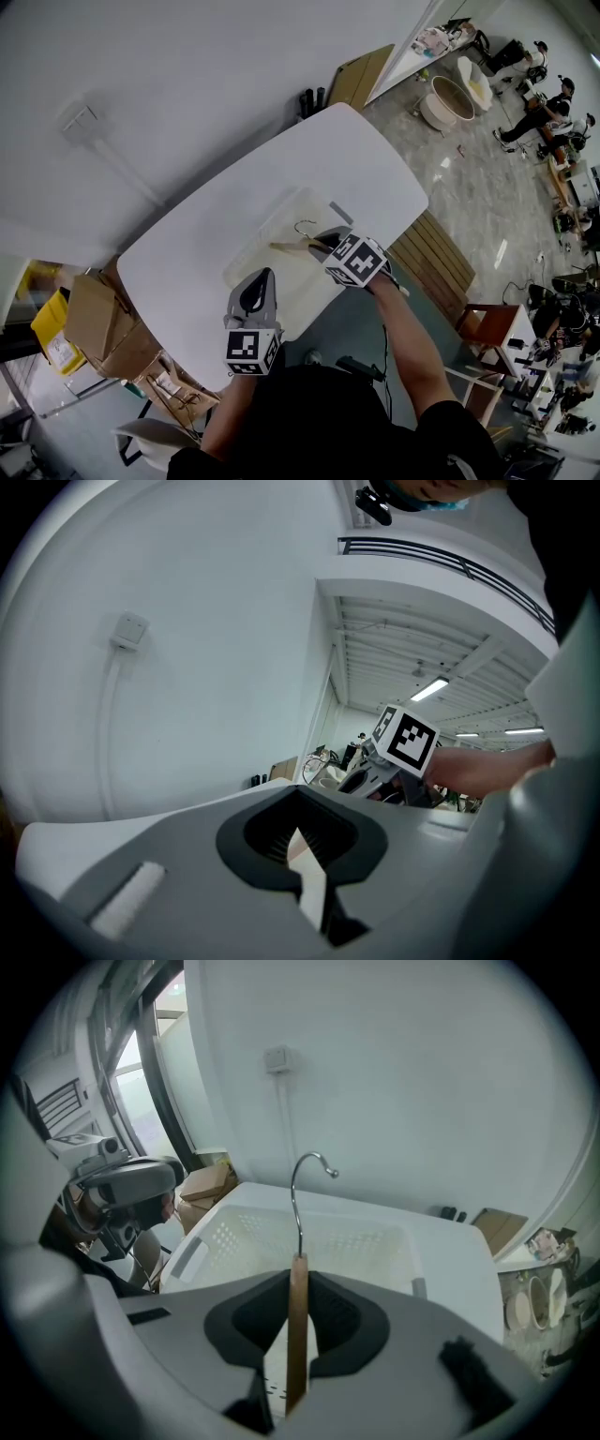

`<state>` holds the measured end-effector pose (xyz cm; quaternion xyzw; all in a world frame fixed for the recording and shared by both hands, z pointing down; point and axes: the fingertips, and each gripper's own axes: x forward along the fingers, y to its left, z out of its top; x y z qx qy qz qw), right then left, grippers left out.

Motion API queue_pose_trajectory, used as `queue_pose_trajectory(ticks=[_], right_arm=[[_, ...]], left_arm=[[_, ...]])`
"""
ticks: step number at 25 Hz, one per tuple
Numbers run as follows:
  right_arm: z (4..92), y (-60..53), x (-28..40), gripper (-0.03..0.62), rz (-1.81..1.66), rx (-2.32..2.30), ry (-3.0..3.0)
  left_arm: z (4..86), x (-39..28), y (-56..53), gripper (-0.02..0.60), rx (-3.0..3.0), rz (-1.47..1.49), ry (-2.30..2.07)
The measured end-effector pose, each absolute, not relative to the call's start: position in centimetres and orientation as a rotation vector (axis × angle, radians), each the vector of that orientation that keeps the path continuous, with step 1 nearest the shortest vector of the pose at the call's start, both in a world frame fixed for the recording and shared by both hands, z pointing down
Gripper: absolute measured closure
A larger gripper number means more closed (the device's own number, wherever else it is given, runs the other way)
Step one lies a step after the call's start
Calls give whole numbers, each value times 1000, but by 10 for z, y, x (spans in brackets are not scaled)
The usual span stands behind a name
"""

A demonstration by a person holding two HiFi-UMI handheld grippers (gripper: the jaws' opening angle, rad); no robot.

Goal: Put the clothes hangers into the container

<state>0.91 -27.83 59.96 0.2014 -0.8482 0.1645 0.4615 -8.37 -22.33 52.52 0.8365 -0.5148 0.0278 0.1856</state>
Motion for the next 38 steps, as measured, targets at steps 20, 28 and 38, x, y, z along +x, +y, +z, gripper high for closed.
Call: queue_pose_trajectory(ticks=[20,28,38], right_arm=[[621,-298,-3,531,434,447,-2074],[623,-304,0,528,416,445,-2063],[626,-302,1,489,399,433,-2055]], left_arm=[[534,-90,-233,577,2333,93,-1455],[534,-90,-234,577,2333,96,-1458],[530,-91,-233,577,2339,84,-1459]])
